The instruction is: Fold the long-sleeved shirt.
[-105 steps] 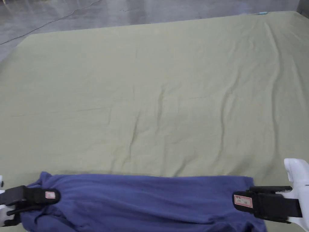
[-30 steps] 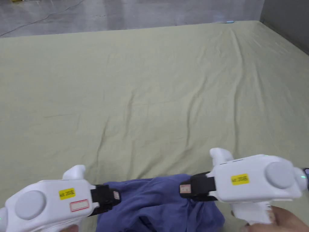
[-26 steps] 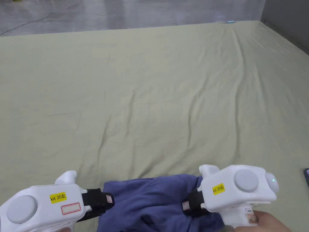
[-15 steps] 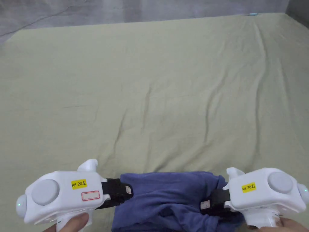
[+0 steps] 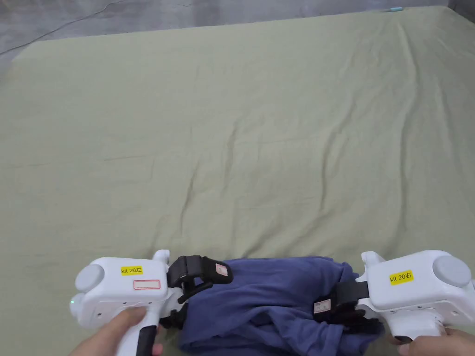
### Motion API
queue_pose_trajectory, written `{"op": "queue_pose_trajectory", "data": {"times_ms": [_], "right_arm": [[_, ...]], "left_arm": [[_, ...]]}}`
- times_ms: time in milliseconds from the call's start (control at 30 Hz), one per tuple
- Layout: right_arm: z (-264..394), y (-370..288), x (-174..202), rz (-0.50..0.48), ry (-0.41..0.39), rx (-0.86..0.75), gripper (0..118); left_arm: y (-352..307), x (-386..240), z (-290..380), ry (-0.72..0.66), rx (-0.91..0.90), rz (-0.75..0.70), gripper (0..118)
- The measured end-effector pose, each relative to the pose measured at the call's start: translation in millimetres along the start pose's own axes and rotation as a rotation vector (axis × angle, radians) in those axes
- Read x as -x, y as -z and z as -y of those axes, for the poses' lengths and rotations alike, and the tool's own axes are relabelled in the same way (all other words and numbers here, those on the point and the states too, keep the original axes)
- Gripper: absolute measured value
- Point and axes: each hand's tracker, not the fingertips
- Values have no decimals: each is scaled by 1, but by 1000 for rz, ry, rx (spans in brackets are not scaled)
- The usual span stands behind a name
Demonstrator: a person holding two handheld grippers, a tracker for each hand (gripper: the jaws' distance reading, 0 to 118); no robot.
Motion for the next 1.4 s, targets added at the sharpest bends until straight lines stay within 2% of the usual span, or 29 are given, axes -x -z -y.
{"op": "queue_pose_trajectory", "data": {"times_ms": [33,100,133,167,200,233,267,333,400,467,567,667,867,1000,1067,1133,1267,1400], "right_arm": [[1,0,0,-5,4,2,0],[2,0,-1,-14,13,1,0],[2,0,-1,-16,14,0,0],[2,-1,-2,-18,15,-1,0],[2,0,-2,-16,15,-3,0],[3,0,-1,-15,13,-3,0],[3,0,0,-13,9,-3,0],[4,-1,4,-2,4,-7,0],[8,-5,13,9,7,-18,0],[15,-11,34,65,-63,-71,0],[25,-15,84,189,-234,-140,0],[35,-4,139,243,-297,-190,0],[70,56,261,223,-467,-202,0],[99,109,332,110,-530,-117,0],[116,131,364,97,-616,-83,0],[128,146,388,76,-673,-75,0],[144,159,412,27,-682,-39,0],[148,170,422,53,-749,-13,0]], "left_arm": [[8,7,0,-27,-12,66,117],[17,-6,11,-6,-15,66,116],[14,-14,14,-1,-15,46,98],[10,-22,20,-1,-27,24,41],[3,-21,12,27,-57,-59,3],[4,-18,9,97,-114,-160,3],[1,-13,11,36,-46,-125,3],[-2,-2,10,-43,-58,-40,3],[-12,-18,9,8,-69,-137,3],[-20,-37,16,96,-91,-198,3],[-47,-59,18,136,-120,-198,3],[-88,-57,0,197,-158,-327,3],[-197,-47,4,192,-241,-524,3],[-278,-25,-3,150,-320,-738,3],[-309,-9,-7,129,-324,-818,3],[-332,7,-11,97,-327,-903,3],[-347,36,-15,63,-301,-993,3],[-336,43,-13,86,-313,-1025,6]]}}
